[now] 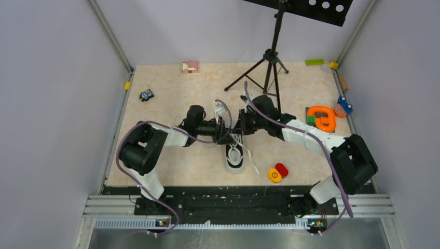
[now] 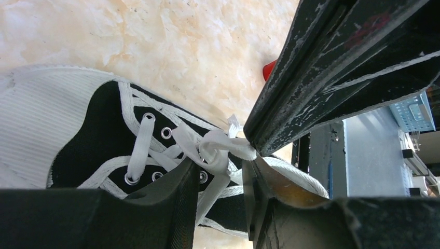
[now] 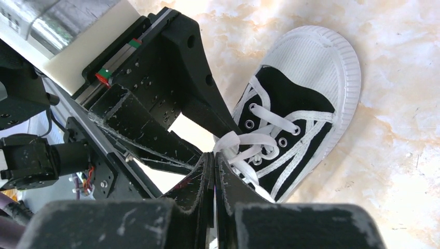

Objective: Tie the shoes
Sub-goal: Cross the shoelace with the shoelace.

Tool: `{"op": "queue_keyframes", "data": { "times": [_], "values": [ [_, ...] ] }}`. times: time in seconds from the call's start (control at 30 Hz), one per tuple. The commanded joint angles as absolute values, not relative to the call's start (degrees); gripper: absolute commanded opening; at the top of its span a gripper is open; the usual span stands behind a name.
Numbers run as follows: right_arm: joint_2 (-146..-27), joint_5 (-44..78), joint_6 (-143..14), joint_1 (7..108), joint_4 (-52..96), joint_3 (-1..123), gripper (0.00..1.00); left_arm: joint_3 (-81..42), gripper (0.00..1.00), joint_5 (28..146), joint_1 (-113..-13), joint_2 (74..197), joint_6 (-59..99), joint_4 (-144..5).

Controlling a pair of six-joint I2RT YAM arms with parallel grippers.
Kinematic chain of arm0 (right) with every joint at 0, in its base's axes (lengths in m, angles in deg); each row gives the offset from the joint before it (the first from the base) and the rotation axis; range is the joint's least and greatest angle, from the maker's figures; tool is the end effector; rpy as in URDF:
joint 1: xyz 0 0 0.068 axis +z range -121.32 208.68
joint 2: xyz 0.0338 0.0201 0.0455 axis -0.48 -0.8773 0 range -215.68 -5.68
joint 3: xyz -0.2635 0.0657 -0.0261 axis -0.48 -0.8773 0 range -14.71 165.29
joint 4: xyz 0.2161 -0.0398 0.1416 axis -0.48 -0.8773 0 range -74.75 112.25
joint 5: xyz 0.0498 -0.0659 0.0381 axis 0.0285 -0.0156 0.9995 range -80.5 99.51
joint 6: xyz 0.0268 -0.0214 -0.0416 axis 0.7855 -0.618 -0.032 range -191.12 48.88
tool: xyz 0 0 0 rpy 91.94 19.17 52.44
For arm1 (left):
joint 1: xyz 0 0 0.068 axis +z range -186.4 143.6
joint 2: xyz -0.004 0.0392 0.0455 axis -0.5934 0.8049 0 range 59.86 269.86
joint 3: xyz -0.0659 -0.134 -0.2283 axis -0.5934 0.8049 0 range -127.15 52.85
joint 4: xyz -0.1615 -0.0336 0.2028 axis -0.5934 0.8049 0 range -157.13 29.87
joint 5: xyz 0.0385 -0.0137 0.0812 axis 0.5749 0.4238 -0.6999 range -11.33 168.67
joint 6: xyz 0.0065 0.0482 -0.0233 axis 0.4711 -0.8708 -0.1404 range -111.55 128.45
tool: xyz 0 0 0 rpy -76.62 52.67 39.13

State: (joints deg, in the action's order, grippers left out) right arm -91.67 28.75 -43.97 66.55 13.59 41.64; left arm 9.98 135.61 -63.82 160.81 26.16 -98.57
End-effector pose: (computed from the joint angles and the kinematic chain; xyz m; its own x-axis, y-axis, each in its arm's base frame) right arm 0.2523 0.2109 0.2412 -0.7930 -0.0707 -0.6051 -0.4740 0.6955 0.5400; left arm 0.2829 -0.1803 0.1546 -0.6579 0.1543 -0.7371 0.7516 0.1955 -0.6300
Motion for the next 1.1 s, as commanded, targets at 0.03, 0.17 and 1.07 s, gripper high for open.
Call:
{"op": "queue_keyframes", "data": {
  "times": [0.03, 0.17, 1.07],
  "values": [
    [-89.24, 28.60, -42.35, 67.27, 16.68, 43.48, 0.00, 9.29, 0.36, 134.34, -63.52, 158.56, 24.27, -98.40],
    [-88.83, 28.93, -42.10, 67.26, 16.76, 43.22, 0.00, 8.62, 0.12, 135.43, -63.47, 159.41, 24.48, -98.42],
    [-96.86, 28.47, -36.97, 61.82, 13.62, 39.13, 0.31, 8.48, 0.00, 135.95, -63.41, 160.05, 25.40, -99.31]
  ]
}}
